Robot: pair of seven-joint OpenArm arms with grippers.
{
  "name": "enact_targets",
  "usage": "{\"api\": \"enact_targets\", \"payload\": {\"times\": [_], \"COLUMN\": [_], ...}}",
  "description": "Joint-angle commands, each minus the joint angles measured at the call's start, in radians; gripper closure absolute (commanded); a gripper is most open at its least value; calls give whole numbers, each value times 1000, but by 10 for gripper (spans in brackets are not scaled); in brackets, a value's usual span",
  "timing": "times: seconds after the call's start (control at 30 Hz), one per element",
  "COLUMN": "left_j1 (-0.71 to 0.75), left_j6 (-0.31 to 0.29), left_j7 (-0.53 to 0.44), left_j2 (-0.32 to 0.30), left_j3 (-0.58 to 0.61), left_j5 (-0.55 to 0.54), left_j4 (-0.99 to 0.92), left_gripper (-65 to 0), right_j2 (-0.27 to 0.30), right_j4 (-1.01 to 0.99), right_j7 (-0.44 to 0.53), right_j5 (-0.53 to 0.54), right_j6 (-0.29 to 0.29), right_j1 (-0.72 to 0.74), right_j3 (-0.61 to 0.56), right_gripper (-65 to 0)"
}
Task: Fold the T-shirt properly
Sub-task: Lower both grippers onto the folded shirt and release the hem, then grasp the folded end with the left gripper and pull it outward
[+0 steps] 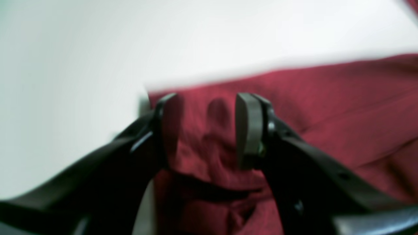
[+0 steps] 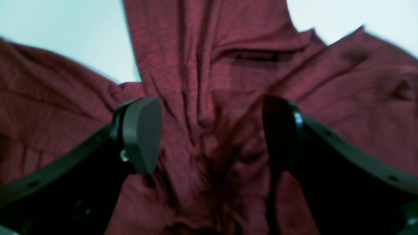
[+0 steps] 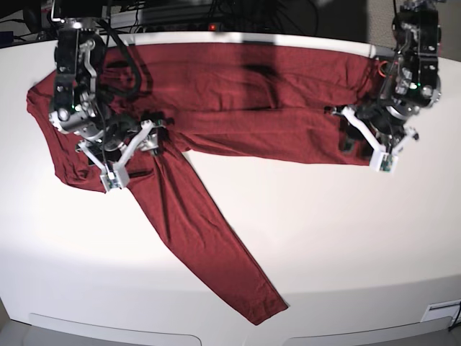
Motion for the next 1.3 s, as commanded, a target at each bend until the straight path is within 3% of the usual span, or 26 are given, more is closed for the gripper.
{"api": "enact_targets", "payload": {"times": [0.0, 0.17, 0.37, 0.5, 0.73, 0.83, 1.27], "left_j1": [-25, -83, -158, -149, -222, -225, -198], "left_j6": [-2, -1, 47, 47, 47, 47, 43], "left_j7": [-31, -40, -16, -4, 41, 54, 217], "left_j2": [2, 8, -13, -24, -47, -47, -48], "left_j3": [-5, -6, -6, -6, -6, -6, -6], "left_j5": [-13, 49, 88, 88, 83, 84, 119], "left_j4": [-14, -157, -375, -385, -378, -335, 100], "left_gripper": [-260, -260, -260, -260, -260, -260, -260], "right_j2": [0, -16, -16, -16, -16, -16, -16], "right_j4": [-10, -139, -256, -254, -253, -253, -75], "right_j7": [21, 23, 28, 29, 10, -2, -80], "right_j5": [5, 5, 10, 30, 54, 73, 145], "right_j6": [0, 0, 1, 71, 80, 147, 151], "right_j1": [32, 111, 174, 181, 217, 216, 215], "right_j3": [2, 2, 2, 2, 2, 2, 2], "right_gripper": [-470, -470, -470, -470, -470, -470, -470]}}
